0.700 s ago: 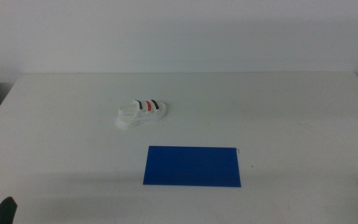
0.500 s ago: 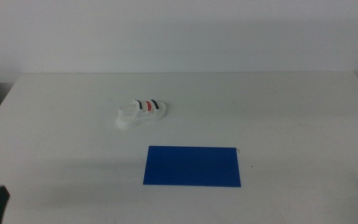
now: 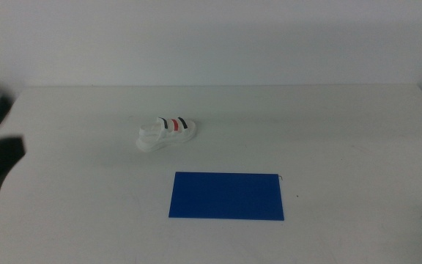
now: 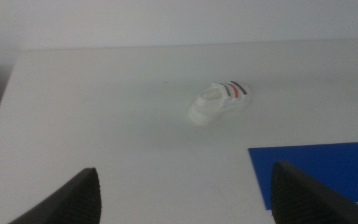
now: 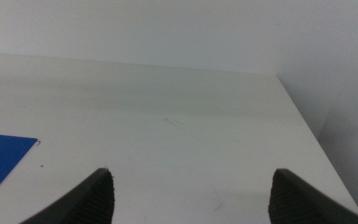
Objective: Use one arm to grab the shoe from the table and place it on the mat.
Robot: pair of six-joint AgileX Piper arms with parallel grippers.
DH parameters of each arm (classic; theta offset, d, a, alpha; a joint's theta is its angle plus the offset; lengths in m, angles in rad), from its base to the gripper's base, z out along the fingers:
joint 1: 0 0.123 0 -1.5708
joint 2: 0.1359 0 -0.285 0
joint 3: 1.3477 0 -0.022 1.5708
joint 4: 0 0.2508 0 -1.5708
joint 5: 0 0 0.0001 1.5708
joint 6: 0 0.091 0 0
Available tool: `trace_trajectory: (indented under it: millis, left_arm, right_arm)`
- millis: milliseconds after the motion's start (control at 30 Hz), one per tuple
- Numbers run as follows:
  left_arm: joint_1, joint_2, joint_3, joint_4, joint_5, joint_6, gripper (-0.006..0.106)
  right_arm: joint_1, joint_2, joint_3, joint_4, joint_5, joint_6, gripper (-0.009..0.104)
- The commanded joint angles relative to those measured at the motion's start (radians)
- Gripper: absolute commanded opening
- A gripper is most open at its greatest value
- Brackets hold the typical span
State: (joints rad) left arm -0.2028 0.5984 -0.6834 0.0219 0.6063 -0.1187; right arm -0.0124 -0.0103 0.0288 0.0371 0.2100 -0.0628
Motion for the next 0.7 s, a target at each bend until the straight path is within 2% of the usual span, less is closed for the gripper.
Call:
trace_trajectory:
  millis: [0,333,667]
  left_arm:
    - [-0.024,0.106,-0.118,0.006,-0.018,-0.008,0.094]
    - [-0.032,0.482,-0.43,0.021,0.083,0.014,0.094]
    - [-0.032,0.669,-0.471,0.006,0.083,0.064,0.094]
  right_arm:
    - [0.001,-0.026,0.005,-0.009,-0.076,-0.008,0.064]
    - [0.001,-0.026,0.005,-0.009,-0.076,-0.008,0.064]
    - [0.001,-0.026,0.005,-0.009,-0.076,-0.008,0.064]
